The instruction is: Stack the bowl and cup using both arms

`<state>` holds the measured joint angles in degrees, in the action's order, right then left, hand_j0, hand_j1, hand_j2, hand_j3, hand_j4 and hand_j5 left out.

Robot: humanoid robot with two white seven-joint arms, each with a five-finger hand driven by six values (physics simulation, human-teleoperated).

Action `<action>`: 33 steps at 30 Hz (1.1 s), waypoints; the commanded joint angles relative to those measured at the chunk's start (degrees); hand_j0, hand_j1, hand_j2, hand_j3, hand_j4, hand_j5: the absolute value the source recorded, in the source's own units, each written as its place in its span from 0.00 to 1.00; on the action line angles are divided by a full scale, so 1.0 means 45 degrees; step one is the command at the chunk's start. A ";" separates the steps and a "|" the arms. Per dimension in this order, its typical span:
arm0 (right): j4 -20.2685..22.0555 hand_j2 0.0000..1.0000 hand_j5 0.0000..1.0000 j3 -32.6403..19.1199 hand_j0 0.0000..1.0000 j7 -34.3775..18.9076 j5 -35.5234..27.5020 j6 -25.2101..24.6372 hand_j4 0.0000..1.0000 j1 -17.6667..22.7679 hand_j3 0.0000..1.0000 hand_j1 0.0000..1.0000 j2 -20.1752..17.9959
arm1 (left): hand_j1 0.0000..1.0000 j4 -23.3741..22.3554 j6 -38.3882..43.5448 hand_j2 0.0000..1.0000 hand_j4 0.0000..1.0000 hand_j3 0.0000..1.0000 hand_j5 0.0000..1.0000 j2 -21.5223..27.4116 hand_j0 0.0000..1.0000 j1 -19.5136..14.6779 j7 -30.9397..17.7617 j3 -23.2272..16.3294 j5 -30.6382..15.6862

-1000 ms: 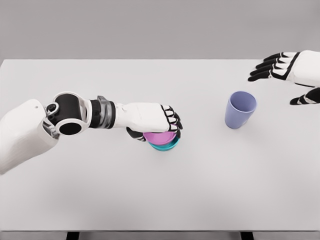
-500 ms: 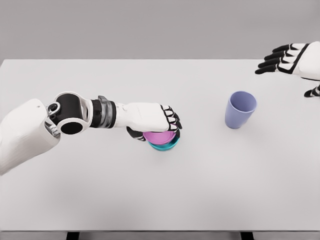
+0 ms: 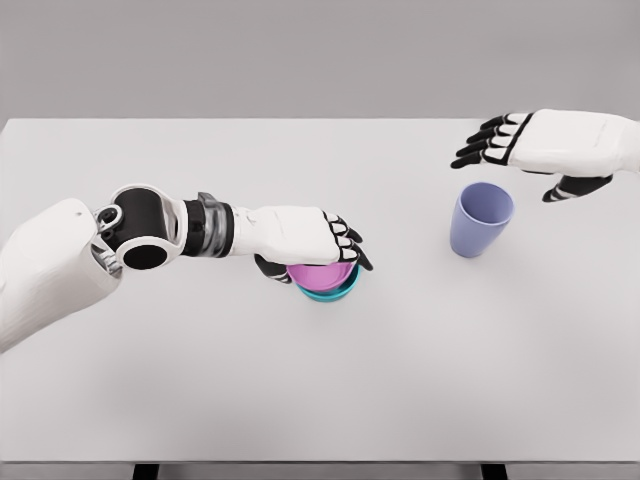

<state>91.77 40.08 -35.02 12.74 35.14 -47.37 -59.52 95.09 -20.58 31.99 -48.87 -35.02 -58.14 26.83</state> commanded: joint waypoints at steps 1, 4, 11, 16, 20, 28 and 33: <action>-0.0706 1.00 1.00 0.0546 1.00 0.0005 0.0411 -0.0032 1.00 -0.0020 1.00 1.00 0.0452 | 1.00 0.0003 0.0023 1.00 1.00 1.00 1.00 0.0020 1.00 0.0000 0.0004 0.0009 -0.0044; -0.1312 1.00 1.00 0.0702 1.00 0.0005 0.0489 -0.0032 1.00 -0.0176 1.00 1.00 0.0628 | 1.00 0.0022 0.0023 1.00 1.00 1.00 1.00 0.0020 1.00 0.0000 0.0004 0.0009 -0.0044; -0.1839 1.00 1.00 0.1425 1.00 0.0005 0.0509 -0.0032 1.00 -0.0488 1.00 1.00 0.0980 | 1.00 0.0061 0.0023 1.00 1.00 1.00 1.00 0.0020 1.00 -0.0020 0.0004 0.0009 -0.0044; -0.2289 1.00 1.00 0.1659 1.00 0.0005 0.0763 -0.0032 1.00 -0.0703 1.00 1.00 0.1390 | 1.00 0.0081 0.0023 1.00 1.00 1.00 1.00 0.0039 1.00 -0.0020 0.0004 0.0029 -0.0064; -0.2269 1.00 1.00 0.2167 1.00 0.0005 0.0763 -0.0032 1.00 -0.0742 1.00 1.00 0.1390 | 1.00 0.0159 0.0003 1.00 1.00 1.00 1.00 0.0059 1.00 -0.0039 0.0004 0.0185 -0.0103; -0.2308 1.00 1.00 0.2363 1.00 0.0005 0.0763 -0.0032 1.00 -0.0860 1.00 1.00 0.1410 | 1.00 0.0725 -0.1205 1.00 1.00 1.00 1.00 0.0937 1.00 -0.0508 0.0004 0.1843 -0.2777; -0.2464 1.00 1.00 0.2558 1.00 0.0005 0.0763 -0.0032 1.00 -0.0860 1.00 1.00 0.1546 | 1.00 0.0355 -0.3204 1.00 1.00 1.00 1.00 0.3631 1.00 0.0097 0.0004 0.3798 -0.7151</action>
<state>80.98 51.31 -35.02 16.43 35.14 -51.33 -52.84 97.41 -32.64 43.27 -48.34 -35.03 -44.19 3.52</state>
